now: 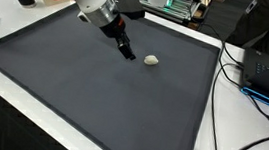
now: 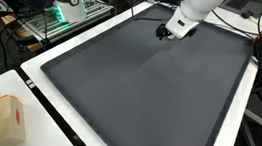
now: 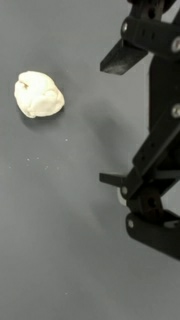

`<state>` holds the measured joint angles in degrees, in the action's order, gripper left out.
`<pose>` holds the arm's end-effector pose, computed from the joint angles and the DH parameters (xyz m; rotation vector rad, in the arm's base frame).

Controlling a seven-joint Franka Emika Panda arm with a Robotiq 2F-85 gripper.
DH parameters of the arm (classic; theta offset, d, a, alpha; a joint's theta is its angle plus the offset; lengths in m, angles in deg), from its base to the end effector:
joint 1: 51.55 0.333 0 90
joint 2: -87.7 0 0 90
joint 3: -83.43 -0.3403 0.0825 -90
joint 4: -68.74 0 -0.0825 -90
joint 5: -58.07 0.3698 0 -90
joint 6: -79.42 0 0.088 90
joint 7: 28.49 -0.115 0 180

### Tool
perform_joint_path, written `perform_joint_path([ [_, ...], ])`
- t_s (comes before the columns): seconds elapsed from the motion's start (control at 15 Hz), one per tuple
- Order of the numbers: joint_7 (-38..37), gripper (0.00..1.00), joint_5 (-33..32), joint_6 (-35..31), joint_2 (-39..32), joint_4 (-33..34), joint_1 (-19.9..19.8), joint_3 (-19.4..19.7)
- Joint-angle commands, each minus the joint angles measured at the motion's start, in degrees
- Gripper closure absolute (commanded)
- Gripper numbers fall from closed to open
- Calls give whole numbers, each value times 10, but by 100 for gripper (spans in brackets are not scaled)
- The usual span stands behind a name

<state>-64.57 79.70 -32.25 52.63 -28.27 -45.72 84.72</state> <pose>0.6343 0.0793 0.2427 -2.7015 1.0677 0.6445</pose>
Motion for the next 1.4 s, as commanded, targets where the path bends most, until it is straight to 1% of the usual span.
perform_joint_path([
  [0.0,-28,0,-77,45,-27,58,31,4],
  [0.4,-26,0,-191,112,-61,144,90,-3],
  [0.6,-4,0,-248,125,-70,166,123,-11],
  [1.0,24,0,-352,100,-76,163,188,-20],
  [1.33,39,0,-422,84,-70,149,221,-22],
])
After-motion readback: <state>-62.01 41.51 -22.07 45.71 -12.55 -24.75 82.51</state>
